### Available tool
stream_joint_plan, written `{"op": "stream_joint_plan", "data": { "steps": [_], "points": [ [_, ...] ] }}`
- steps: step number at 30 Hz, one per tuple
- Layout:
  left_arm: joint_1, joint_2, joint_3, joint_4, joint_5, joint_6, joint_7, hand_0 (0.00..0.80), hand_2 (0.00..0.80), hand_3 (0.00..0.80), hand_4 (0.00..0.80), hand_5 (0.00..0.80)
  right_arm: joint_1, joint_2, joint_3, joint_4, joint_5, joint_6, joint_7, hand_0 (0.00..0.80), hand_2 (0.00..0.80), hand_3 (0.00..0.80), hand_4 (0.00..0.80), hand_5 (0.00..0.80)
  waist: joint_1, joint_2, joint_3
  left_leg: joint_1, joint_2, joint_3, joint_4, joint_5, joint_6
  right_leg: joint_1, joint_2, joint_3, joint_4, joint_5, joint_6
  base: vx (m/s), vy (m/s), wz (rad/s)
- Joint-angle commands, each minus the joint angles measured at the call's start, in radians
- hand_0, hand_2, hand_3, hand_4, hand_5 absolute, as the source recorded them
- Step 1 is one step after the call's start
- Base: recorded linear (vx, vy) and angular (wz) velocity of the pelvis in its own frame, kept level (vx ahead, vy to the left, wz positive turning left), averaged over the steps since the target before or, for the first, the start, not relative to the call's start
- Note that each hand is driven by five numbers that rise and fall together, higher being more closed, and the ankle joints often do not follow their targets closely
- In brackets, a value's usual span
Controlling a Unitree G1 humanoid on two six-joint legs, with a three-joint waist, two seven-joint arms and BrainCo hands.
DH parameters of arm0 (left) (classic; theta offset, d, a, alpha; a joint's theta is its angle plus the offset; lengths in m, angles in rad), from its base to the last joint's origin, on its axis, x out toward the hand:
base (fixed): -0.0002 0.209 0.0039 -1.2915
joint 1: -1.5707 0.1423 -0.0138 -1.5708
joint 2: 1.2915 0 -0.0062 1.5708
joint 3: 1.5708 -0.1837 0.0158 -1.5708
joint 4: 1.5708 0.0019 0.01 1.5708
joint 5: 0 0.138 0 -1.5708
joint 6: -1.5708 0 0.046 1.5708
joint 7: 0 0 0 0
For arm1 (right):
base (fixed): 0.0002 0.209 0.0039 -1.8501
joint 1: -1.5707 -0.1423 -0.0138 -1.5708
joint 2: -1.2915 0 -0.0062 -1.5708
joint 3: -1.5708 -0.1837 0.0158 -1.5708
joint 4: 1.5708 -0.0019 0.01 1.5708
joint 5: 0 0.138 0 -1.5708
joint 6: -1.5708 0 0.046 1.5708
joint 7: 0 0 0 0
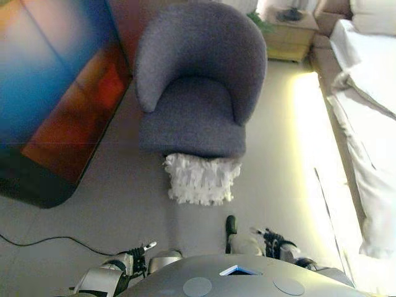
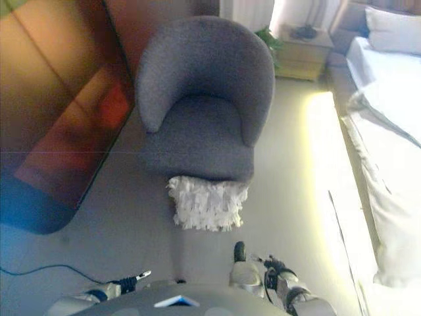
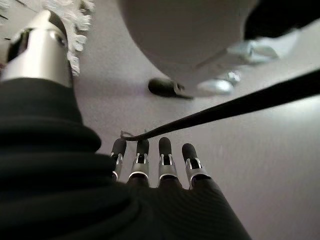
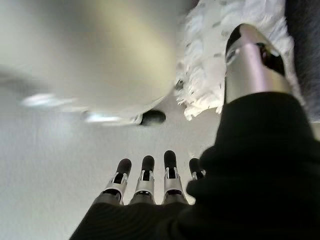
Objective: Pick up the cushion and take it to the sofa
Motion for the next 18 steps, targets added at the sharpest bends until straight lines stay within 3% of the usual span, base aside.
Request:
{"op": "stream_joint_plan", "data": {
  "steps": [1,4,5,6,8,9,11,13,14,16,18],
  "points": [
    [-0.027,0.037,0.024,0.028,0.040,0.013,0.008,0.000,0.000,0.000,0.000,0.000,-0.048,0.001,-0.018,0.001,-0.018,-0.020,0.005,0.000,0.000,0.000,0.000,0.000,-0.015,-0.040,0.029,-0.033,-0.070,-0.011,0.118,-0.126,0.110,-0.097,-0.133,0.033,-0.002,0.026,0.100,0.513,-0.395,0.10],
    [-0.016,0.027,0.026,0.024,0.050,-0.006,0.035,0.000,0.000,0.000,0.000,0.000,-0.046,0.004,-0.020,0.006,-0.003,-0.020,-0.004,0.000,0.000,0.000,0.000,0.000,-0.023,-0.056,0.020,0.000,-0.020,-0.009,0.189,-0.180,0.078,-0.104,-0.121,0.039,0.080,0.007,0.095,0.465,-0.403,0.07],
    [-0.008,0.026,0.029,0.018,0.048,-0.014,0.041,0.000,0.000,0.000,0.000,0.000,-0.047,0.000,-0.023,0.003,-0.023,-0.016,-0.001,0.000,0.000,0.000,0.000,0.000,-0.028,-0.056,0.015,0.025,0.014,-0.001,0.209,-0.175,0.064,-0.125,-0.106,0.034,0.127,-0.008,0.086,0.421,-0.354,0.09],
    [0.001,0.027,0.030,0.012,0.062,-0.021,0.034,0.000,0.000,0.000,0.000,0.000,-0.046,-0.009,-0.015,-0.006,-0.030,-0.008,0.005,0.000,0.000,0.000,0.000,0.000,-0.030,-0.048,0.006,0.043,0.056,0.005,0.233,-0.120,0.035,-0.143,-0.086,0.018,0.167,-0.030,0.067,0.382,-0.321,0.07],
    [0.015,0.026,0.029,0.006,0.070,-0.073,0.023,0.000,0.000,0.000,0.000,0.000,-0.054,-0.030,0.010,-0.016,-0.041,-0.001,0.020,0.000,0.000,0.000,0.000,0.000,-0.023,-0.041,0.002,-0.033,0.100,0.007,0.384,0.037,0.005,-0.117,-0.048,0.014,0.166,-0.066,0.025,0.353,-0.348,0.12],
    [0.016,0.021,0.024,-0.009,0.040,-0.089,0.034,0.000,0.000,0.000,0.000,0.000,-0.059,-0.042,0.019,-0.024,-0.044,0.006,0.021,0.000,0.000,0.000,0.000,0.000,-0.010,-0.054,0.011,-0.150,0.099,0.023,0.540,0.080,0.015,-0.074,-0.039,0.004,0.147,-0.084,-0.007,0.295,-0.349,0.21],
    [0.002,0.010,0.007,-0.030,-0.023,-0.099,0.061,0.000,0.000,0.000,0.000,0.000,-0.074,-0.056,0.027,-0.026,-0.039,0.017,0.016,0.000,0.000,0.000,0.000,0.000,0.013,-0.059,0.035,-0.293,0.065,0.049,0.595,0.083,0.036,-0.008,-0.034,-0.023,0.118,-0.106,-0.022,0.225,-0.197,0.14],
    [-0.022,0.003,-0.012,-0.039,-0.038,-0.117,0.055,0.000,0.000,0.000,0.000,0.000,-0.096,-0.066,0.033,-0.011,-0.047,0.017,0.018,0.000,0.000,0.000,0.000,0.000,0.027,-0.046,0.064,-0.325,0.029,0.099,0.451,0.081,0.033,0.040,-0.029,-0.053,0.092,-0.130,-0.015,0.217,0.000,-0.02],
    [-0.031,-0.001,-0.023,-0.044,-0.040,-0.131,0.052,0.000,0.000,0.000,0.000,0.000,-0.103,-0.068,0.036,-0.002,-0.042,0.014,0.009,0.000,0.000,0.000,0.000,0.000,0.032,-0.032,0.080,-0.344,0.022,0.110,0.370,0.121,0.022,0.058,-0.020,-0.064,0.084,-0.138,-0.015,0.190,0.066,0.13],
    [-0.038,-0.001,-0.032,-0.049,-0.049,-0.140,0.049,0.000,0.000,0.000,0.000,0.000,-0.106,-0.071,0.041,0.002,-0.028,0.010,0.004,0.000,0.000,0.000,0.000,0.000,0.043,-0.018,0.097,-0.375,0.017,0.097,0.285,0.186,0.001,0.083,-0.006,-0.077,0.074,-0.147,-0.018,0.175,0.057,0.28],
    [-0.039,-0.001,-0.033,-0.057,-0.038,-0.135,0.047,0.000,0.000,0.000,0.000,0.000,-0.110,-0.072,0.048,0.000,-0.016,0.007,-0.006,0.000,0.000,0.000,0.000,0.000,0.064,-0.005,0.114,-0.418,0.016,0.058,0.224,0.256,-0.022,0.117,0.007,-0.083,0.062,-0.166,-0.026,0.194,0.087,0.16]
  ]
}}
